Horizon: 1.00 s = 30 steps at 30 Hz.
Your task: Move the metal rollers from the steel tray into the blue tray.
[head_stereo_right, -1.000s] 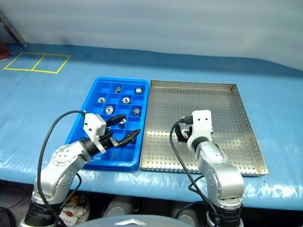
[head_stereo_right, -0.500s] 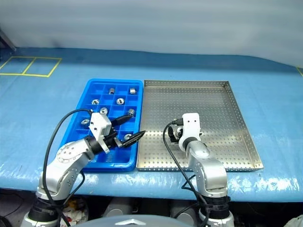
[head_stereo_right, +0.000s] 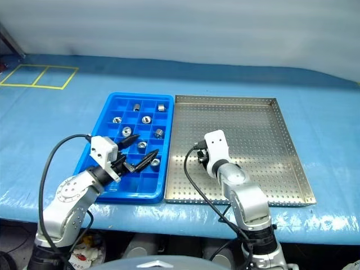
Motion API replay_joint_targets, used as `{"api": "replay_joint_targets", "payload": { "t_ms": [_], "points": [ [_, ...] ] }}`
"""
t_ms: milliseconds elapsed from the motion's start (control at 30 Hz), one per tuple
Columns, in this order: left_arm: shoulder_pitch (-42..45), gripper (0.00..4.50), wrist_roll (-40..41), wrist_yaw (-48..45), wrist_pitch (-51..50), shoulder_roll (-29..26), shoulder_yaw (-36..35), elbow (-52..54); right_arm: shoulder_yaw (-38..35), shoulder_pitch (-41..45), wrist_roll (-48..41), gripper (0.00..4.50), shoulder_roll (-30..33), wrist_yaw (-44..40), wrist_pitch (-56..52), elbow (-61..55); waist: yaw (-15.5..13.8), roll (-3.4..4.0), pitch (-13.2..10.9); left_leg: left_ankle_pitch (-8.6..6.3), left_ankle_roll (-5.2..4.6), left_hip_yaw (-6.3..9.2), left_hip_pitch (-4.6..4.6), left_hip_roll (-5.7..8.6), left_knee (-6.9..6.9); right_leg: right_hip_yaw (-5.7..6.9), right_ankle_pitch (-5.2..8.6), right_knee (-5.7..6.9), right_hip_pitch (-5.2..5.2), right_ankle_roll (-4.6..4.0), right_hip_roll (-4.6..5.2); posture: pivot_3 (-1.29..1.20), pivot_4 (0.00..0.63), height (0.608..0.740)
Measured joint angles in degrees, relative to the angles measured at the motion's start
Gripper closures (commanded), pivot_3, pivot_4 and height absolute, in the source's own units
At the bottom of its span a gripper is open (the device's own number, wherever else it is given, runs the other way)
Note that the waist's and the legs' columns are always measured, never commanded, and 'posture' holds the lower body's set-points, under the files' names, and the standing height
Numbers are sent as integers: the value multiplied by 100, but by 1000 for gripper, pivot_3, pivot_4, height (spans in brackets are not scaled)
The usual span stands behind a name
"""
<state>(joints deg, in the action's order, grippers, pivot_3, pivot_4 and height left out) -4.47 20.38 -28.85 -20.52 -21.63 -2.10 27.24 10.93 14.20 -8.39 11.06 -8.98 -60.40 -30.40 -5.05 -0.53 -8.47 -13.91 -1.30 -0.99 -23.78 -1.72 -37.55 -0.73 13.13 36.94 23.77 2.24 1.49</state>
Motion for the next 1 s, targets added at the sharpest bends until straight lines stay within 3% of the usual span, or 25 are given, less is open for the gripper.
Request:
{"api": "replay_joint_targets", "payload": {
  "t_ms": [300,600,900,1000],
  "points": [
    [-700,0,67,290,289,-12,-714,362,868,945,-404,2769,42,-677,-268,-216,-286,-4,-3,0,0,11,-4,-1,9,11,2,-4,1,-17,6,459,150,740],
    [-1112,0,250,395,325,-22,-1140,625,1726,915,-589,2769,-98,-1001,-256,102,-686,-7,-4,0,1,14,-3,-1,7,20,10,-5,-1,-10,9,493,150,740],
    [-1126,0,250,475,325,-5,-1089,659,1916,649,-671,2769,-182,-1105,-242,341,-1029,-8,-4,-2,3,7,-6,0,7,28,12,-7,4,-9,6,469,150,740],
    [-1043,0,249,462,324,-9,-1052,658,1909,529,-679,1778,-247,-1102,-241,345,-1100,-9,-3,-3,4,4,-6,1,7,29,12,-7,6,-9,6,469,150,740]
  ]
}}
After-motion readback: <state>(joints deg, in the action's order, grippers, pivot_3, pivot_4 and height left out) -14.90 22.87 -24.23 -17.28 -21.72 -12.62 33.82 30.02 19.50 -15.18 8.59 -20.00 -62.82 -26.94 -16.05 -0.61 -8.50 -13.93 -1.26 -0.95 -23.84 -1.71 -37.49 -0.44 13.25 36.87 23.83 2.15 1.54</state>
